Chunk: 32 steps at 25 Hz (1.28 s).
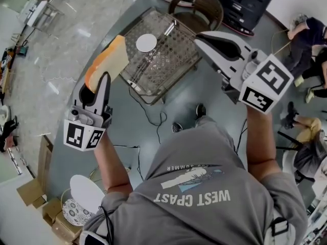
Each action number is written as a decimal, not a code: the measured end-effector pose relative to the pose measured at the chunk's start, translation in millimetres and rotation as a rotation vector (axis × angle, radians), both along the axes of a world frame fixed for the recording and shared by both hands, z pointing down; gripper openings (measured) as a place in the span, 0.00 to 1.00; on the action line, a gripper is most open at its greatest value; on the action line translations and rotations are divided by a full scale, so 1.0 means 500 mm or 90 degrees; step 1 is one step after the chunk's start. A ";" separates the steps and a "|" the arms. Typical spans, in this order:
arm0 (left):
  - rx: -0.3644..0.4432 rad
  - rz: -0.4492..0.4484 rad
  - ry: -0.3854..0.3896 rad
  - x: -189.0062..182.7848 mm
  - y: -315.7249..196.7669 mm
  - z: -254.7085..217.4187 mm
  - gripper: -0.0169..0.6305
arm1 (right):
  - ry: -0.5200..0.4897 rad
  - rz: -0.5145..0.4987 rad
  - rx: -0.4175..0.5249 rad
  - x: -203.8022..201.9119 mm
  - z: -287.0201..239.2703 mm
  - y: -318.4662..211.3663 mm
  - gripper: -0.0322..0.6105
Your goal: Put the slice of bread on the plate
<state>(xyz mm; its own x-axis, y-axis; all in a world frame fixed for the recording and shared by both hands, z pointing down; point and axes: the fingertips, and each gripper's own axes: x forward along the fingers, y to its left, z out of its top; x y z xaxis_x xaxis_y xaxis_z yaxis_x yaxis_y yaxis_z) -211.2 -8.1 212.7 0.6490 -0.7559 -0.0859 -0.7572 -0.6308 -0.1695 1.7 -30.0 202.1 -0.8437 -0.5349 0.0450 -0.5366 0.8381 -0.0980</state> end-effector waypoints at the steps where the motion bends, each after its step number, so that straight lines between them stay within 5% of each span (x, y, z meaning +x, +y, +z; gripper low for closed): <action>1: -0.002 -0.004 0.002 0.004 -0.010 0.001 0.18 | 0.000 -0.006 -0.001 0.001 0.001 -0.014 0.06; 18: -0.004 -0.077 -0.012 0.159 -0.139 0.019 0.18 | -0.010 -0.096 -0.013 0.125 0.043 -0.192 0.06; 32: -0.024 -0.110 -0.020 0.163 -0.154 0.046 0.18 | -0.014 -0.124 -0.031 0.129 0.072 -0.231 0.06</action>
